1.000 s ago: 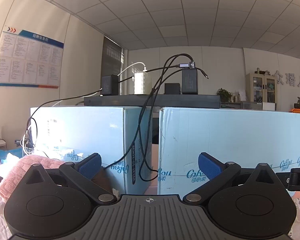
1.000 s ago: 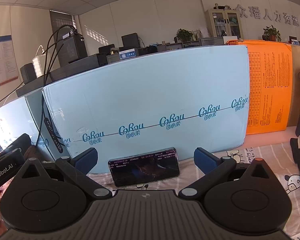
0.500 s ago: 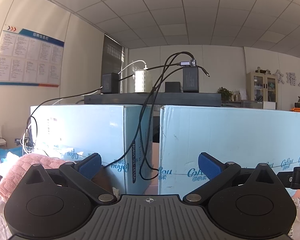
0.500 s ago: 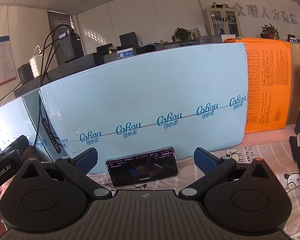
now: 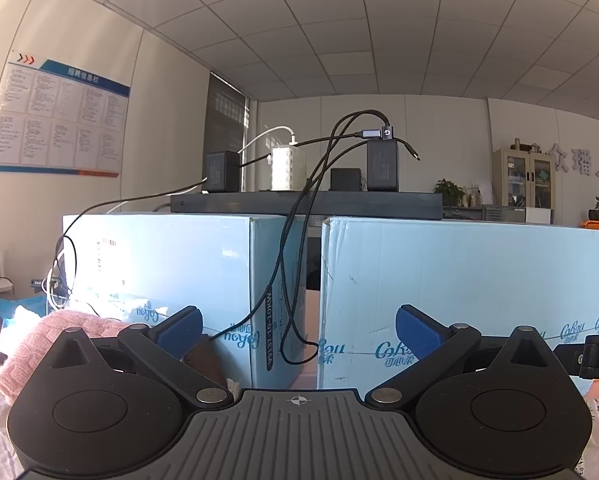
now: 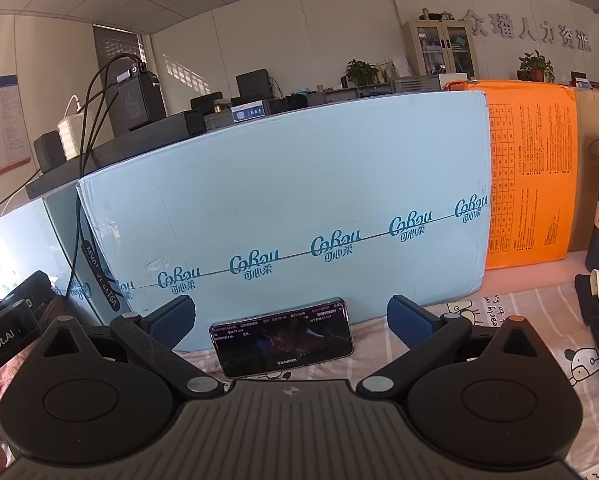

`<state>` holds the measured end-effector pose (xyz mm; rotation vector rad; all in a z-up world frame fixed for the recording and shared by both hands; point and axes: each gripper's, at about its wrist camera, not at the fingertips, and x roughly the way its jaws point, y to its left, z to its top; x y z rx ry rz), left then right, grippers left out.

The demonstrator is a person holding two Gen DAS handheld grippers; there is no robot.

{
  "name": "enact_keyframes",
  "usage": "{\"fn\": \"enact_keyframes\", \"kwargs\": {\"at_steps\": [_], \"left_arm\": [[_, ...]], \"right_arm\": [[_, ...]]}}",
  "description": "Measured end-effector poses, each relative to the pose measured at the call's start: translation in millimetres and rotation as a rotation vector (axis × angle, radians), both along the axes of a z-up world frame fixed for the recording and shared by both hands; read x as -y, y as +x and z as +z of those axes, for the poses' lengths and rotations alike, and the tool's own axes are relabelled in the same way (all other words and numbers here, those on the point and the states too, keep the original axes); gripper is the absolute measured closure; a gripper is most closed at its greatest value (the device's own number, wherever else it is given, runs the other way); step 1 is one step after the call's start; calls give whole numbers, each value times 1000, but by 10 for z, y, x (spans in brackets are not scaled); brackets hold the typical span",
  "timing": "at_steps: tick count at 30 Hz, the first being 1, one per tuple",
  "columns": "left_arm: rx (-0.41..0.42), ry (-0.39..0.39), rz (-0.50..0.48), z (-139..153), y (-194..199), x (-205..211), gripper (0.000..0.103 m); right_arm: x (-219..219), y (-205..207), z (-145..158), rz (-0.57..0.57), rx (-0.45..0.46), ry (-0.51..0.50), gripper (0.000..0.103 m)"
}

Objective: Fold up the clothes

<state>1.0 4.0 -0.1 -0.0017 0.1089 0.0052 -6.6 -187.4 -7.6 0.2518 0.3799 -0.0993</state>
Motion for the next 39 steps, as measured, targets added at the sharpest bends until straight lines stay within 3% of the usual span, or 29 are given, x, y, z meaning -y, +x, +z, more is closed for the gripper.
{"fn": "enact_keyframes", "kwargs": {"at_steps": [39], "left_arm": [[39,-2,2,53,-69,-25,0]], "right_arm": [[30,-93,38,-76,82,37,0]]}}
